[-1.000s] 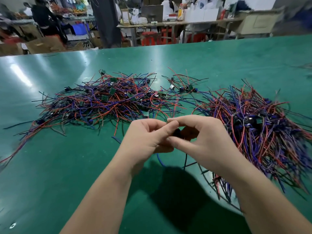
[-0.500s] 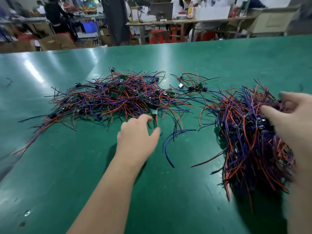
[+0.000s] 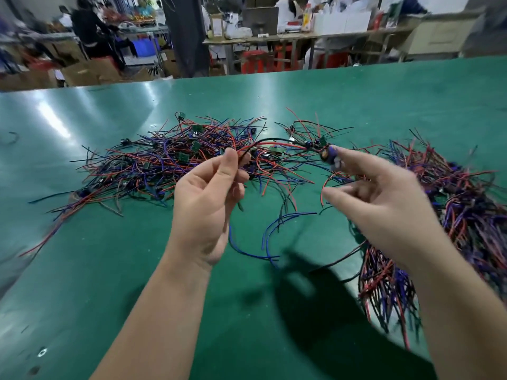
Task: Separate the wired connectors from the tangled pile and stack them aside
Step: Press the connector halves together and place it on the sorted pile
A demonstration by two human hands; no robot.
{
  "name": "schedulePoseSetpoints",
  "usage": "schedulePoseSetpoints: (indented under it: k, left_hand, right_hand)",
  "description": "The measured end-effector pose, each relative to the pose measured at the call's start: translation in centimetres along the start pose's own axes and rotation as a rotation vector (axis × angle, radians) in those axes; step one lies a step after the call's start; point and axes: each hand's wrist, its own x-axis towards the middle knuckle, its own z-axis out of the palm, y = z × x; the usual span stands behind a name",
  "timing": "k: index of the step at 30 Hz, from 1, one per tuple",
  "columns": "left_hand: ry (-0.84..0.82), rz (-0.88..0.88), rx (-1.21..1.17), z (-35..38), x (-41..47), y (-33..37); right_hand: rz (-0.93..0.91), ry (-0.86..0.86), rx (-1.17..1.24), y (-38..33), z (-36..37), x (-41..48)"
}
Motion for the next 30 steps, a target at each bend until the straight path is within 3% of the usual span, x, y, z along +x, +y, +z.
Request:
schedulePoseSetpoints:
  k: [3,7,12,14,17,21,23,26,30]
  left_hand:
    - [-0.083,-0.077,-0.059,0.2,-0.4,0.5]
    - [-0.14,-0.156,-0.168,0.4,-0.6,0.6]
    - [-0.122,-0.242,-0.335,-0.5,0.0,1.1]
    - [-0.046,-0.276,-0.294,-0.7,0.3,1.1]
    - [0.019,-0.322,-0.04,-0.1,0.2,0.4]
    - [-0.206,-0.258,0.41,1.6,-1.4,-1.4]
    - [-0.281,-0.237,0.422,2.1,-2.3,-2.2]
    - [-0.211,-0.231,0.3,2.5,-2.6,-2.5]
    - [-0.111,-0.302,0.199,2.2,-1.7,-1.4]
  right_hand:
    - [-0.061,-0.076,0.068,0.2,0.9,-0.2]
    - [-0.104,-0.06,-0.047,0.1,1.2,-0.3]
    - [-0.058,-0.152,0.12,-0.2,1.6,-0.7]
    - [-0.03,-0.133,0.181,-0.1,1.6,-0.7]
    - [0.016,-0.111,0.184,0.0,1.7,-0.6]
    - [0.012,-0.13,0.071,0.4,2.3,-0.6]
    - [-0.008,-0.153,0.018,0.9,2.7,-0.7]
    - [-0.04,-0.219,-0.079,1.0,2.8,-0.8]
    - [0.074,-0.279,0.239,0.1,2.6,-1.0]
